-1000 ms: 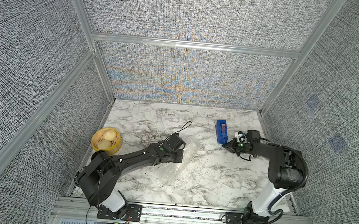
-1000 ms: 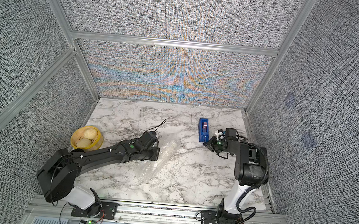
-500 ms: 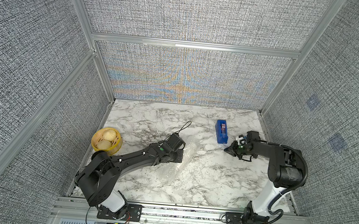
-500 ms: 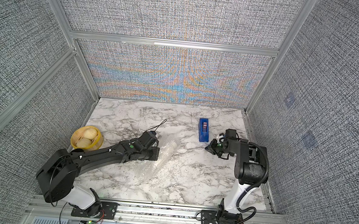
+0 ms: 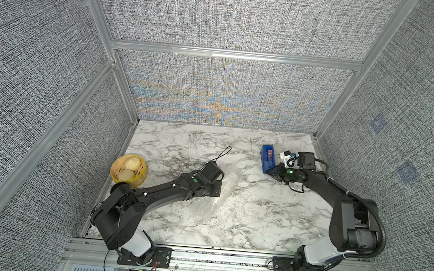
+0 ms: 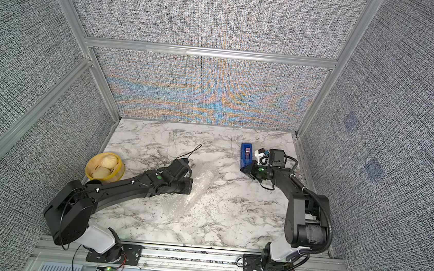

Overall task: Wrap vases in bubble wrap
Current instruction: Stick the tape on the bubble wrap.

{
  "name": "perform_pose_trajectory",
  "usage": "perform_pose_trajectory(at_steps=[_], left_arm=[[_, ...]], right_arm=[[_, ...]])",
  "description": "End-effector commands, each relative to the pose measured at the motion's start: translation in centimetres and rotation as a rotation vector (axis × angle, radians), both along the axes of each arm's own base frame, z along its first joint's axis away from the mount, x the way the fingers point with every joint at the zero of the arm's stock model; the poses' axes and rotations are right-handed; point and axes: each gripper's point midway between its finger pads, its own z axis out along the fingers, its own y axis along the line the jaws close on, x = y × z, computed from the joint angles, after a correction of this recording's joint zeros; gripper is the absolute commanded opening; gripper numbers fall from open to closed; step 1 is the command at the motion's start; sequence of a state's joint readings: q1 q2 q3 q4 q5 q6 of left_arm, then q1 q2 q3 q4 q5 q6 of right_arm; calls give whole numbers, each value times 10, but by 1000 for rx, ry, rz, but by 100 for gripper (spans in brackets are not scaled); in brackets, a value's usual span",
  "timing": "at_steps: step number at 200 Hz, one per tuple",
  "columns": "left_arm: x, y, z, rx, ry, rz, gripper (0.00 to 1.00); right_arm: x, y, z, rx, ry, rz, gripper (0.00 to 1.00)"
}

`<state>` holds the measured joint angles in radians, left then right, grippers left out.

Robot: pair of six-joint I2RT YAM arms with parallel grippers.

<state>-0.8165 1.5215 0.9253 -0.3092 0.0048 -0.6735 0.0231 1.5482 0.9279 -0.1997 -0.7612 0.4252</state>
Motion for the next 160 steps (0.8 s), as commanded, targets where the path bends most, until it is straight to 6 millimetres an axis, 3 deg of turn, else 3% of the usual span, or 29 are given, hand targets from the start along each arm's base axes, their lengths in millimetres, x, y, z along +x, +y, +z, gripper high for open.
perform_pose_trajectory(at_steps=[1,49,90,160], left_arm=[[-3,-9,5,-49,-2,-28,0],[-8,-21,14,-83,-44,-89,0],[-14,-23,12,-105,-49,-117,0],[-19,-21,5,-114,-44,-125,0]], right_arm=[[-31,34,14,37,-33,153,0],[-75,99,40,86,-238,418,0],[-96,142,38,125,-307,588,0],[-93,179,12,69,-303,684,0]])
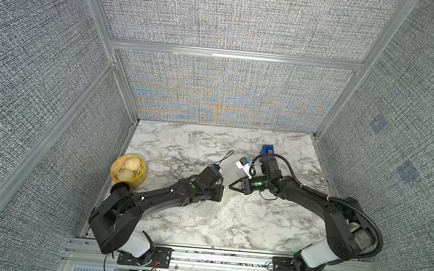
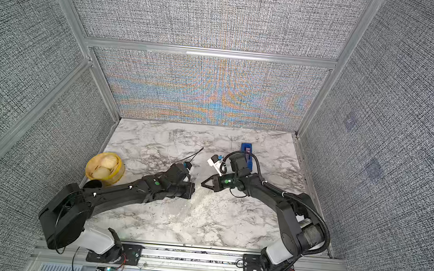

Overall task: Wrap vases in bubble wrap
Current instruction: Stick the tape on the bubble wrap.

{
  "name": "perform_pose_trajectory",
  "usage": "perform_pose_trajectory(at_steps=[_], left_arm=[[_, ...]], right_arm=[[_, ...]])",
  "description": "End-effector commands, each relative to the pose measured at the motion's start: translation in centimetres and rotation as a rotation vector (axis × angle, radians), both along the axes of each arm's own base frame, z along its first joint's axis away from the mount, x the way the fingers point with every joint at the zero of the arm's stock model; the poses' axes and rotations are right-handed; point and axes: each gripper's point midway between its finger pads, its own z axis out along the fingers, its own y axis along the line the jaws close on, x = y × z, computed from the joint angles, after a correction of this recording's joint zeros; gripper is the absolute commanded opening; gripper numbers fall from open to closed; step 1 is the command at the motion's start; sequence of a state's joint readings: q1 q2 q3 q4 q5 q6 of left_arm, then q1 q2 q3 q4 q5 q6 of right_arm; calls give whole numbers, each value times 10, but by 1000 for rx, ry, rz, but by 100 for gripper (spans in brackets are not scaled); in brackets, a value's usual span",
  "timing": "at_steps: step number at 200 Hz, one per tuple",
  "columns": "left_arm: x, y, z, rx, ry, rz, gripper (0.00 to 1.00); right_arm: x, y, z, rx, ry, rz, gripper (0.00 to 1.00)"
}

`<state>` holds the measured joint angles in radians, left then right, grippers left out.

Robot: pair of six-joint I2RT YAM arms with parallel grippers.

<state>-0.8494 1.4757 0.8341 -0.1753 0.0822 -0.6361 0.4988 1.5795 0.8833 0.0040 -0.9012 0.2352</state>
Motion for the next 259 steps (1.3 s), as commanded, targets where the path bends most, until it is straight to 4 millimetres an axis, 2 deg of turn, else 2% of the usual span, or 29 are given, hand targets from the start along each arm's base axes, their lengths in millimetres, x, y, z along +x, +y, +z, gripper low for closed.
perform_pose_trajectory(at_steps=[1,47,50,74,123,179,207,259], left_arm=[[0,-3,4,-21,-13,-16,0],[0,-4,6,-28,-22,-20,0],[0,-4,5,-27,-23,-20,0],[1,-5,6,-30,-24,-24,0],[0,-6,5,-29,-22,-24,0],[0,-5,4,-27,-21,-22,0],[0,-5,4,-25,-21,-22,0],[0,-5,3,-23,-21,-22,0]], right_arm=[[8,8,-1,-9,-47,19,0],[5,5,-23,-96,58,25,0],[10,8,-16,-90,44,24,0],[7,9,-17,-108,89,42,0],[3,6,-34,-199,143,40,0],[6,11,-40,-241,165,19,0],[9,9,-50,-291,184,-11,0],[14,13,-57,-295,105,-34,0]])
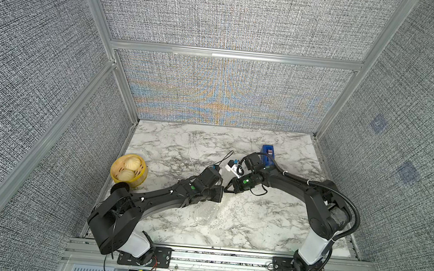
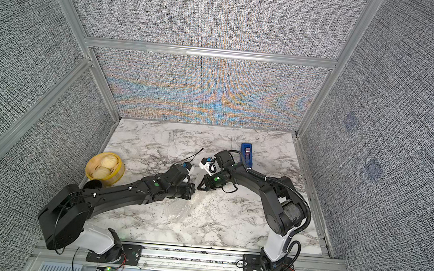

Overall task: Wrap vases in bubble wrap
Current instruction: Stick the tape on the bubble wrap.

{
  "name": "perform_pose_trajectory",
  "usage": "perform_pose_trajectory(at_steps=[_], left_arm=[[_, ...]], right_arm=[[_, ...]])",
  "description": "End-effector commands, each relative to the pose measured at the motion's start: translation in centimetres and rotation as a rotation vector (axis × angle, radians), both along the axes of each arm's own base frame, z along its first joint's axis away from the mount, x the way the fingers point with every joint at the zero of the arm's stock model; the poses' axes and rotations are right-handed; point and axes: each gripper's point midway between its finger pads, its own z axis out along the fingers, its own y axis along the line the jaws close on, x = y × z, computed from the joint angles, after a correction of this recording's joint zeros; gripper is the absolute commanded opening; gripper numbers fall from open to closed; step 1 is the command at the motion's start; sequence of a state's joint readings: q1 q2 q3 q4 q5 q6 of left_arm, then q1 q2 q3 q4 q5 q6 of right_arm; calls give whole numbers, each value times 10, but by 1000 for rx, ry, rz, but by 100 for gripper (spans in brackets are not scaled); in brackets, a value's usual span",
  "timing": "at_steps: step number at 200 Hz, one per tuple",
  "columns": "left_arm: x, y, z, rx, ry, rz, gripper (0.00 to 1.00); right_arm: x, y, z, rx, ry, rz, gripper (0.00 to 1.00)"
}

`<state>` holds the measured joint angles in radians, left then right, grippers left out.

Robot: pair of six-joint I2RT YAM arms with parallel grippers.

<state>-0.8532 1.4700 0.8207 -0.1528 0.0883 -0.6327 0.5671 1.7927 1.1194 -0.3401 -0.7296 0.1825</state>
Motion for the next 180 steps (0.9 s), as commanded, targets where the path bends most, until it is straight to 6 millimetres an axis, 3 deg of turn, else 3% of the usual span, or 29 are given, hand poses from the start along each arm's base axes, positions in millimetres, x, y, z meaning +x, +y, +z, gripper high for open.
perform_pose_trajectory(at_steps=[1,34,44,78,135,180], left_arm=[[2,-3,2,-10,-13,-10,0],[2,-2,1,-7,-13,-6,0],[1,-2,0,-6,-12,-7,0],[1,0,-2,-1,-6,-2,0],[1,1,-3,3,-6,0,0],[0,0,-1,-1,-10,-2,0]], right_arm=[[7,1,-2,-13,-63,-20,0],[11,11,6,62,-196,-22,0],[7,9,-1,78,-215,-24,0],[12,7,6,133,-319,-66,4],[10,-1,26,163,-425,-84,25],[13,-3,16,127,-406,-99,32]])
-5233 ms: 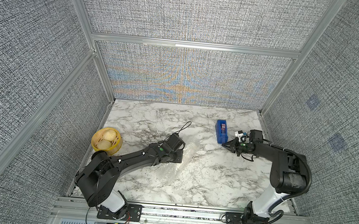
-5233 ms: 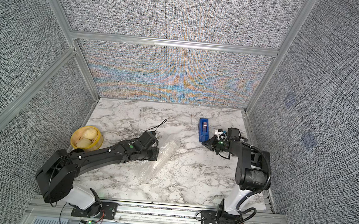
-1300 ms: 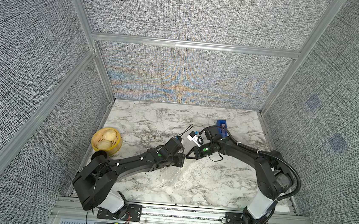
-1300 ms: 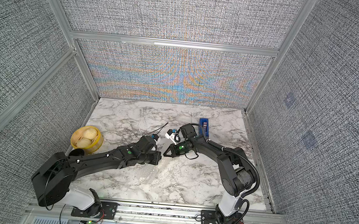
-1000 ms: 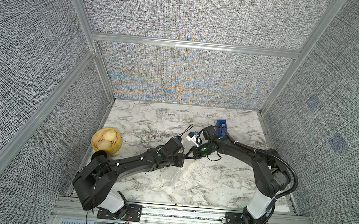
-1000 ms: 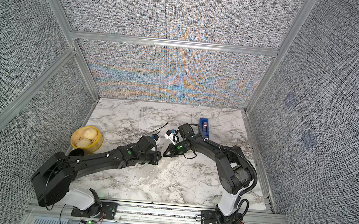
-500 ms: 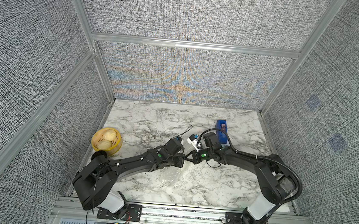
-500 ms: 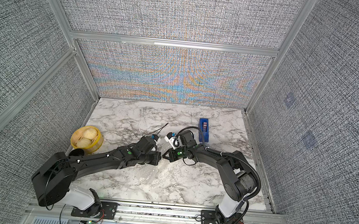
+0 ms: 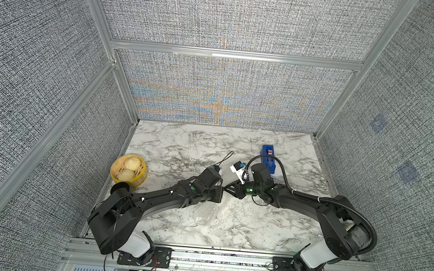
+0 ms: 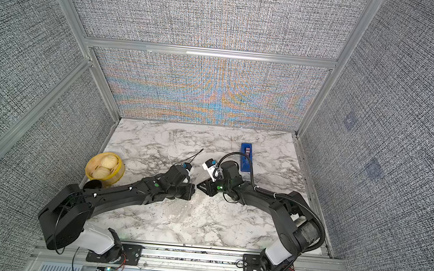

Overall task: Wrap vases in bubble wrap
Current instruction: Stick the tape on the bubble wrap.

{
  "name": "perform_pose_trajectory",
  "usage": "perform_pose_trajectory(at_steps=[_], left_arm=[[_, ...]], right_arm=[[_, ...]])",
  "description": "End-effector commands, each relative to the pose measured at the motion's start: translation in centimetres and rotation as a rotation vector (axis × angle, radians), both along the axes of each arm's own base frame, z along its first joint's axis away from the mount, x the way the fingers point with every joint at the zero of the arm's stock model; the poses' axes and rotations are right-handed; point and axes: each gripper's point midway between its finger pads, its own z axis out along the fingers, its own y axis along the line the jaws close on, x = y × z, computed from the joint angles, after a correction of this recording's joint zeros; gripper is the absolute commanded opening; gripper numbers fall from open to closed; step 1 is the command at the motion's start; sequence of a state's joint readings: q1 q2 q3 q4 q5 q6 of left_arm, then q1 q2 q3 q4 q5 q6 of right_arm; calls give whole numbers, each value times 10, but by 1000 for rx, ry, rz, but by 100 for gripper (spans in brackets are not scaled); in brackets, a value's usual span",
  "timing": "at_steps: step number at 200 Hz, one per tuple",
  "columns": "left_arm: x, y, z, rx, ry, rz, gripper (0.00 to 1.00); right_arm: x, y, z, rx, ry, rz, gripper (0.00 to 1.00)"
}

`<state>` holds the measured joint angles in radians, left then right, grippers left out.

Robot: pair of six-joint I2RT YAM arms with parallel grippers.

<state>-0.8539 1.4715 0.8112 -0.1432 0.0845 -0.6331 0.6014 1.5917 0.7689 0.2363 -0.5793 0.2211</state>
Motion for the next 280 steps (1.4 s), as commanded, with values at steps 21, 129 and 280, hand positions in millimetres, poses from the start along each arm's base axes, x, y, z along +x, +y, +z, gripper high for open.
perform_pose_trajectory(at_steps=[21,129,280], left_arm=[[1,1,2,-1,-8,-2,0],[1,-4,0,-11,0,-12,0],[-1,-5,2,-31,-2,-16,0]], right_arm=[[6,0,-1,-10,-14,-24,34],[6,3,15,-54,-76,-39,24],[18,17,5,-214,-157,-62,19]])
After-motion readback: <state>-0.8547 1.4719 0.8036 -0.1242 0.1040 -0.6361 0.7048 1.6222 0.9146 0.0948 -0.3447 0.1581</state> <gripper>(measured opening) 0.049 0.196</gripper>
